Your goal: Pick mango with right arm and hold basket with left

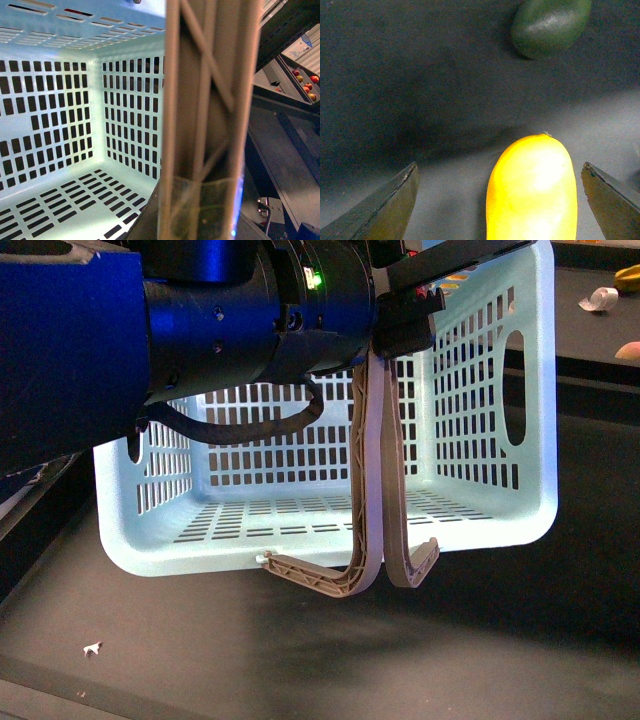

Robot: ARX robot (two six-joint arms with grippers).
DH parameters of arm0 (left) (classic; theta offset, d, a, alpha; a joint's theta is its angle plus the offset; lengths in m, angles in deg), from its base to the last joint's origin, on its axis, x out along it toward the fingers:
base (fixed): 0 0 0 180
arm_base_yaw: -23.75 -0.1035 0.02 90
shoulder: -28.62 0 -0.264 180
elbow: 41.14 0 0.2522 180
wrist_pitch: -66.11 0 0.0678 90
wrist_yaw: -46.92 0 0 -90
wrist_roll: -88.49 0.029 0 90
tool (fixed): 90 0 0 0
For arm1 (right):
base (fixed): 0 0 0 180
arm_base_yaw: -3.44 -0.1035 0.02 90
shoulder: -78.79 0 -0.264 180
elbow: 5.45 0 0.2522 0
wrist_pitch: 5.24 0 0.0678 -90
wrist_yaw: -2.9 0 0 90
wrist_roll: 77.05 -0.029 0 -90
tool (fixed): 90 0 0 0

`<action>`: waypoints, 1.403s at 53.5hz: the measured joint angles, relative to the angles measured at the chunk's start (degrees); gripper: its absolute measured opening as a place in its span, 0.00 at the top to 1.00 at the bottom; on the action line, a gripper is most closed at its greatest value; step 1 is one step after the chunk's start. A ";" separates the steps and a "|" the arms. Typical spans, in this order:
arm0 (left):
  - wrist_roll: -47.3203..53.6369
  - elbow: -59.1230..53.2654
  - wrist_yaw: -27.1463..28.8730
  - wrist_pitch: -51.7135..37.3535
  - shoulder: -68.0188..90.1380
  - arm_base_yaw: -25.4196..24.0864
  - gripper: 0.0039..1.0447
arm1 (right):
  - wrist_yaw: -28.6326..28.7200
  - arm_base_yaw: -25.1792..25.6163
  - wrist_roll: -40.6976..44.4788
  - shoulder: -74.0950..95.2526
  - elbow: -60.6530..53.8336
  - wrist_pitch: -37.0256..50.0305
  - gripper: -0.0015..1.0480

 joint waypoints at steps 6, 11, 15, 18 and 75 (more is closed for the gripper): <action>0.02 0.00 -0.04 0.00 0.00 0.00 0.95 | -0.46 0.63 -3.17 1.29 1.36 -1.99 0.08; 0.00 0.00 -0.04 0.00 0.00 0.00 0.95 | -0.61 1.31 -5.22 1.81 2.05 -3.15 0.08; 0.02 0.00 -0.04 0.00 0.00 0.00 0.95 | -1.11 1.86 -6.01 2.43 2.45 -3.19 0.08; 0.02 0.00 -0.02 0.00 0.00 0.00 0.95 | -1.22 2.25 -6.32 2.89 2.75 -3.28 0.08; 0.02 0.00 -0.02 0.00 0.00 0.00 0.95 | -2.64 2.78 -5.25 10.32 12.50 -8.90 0.25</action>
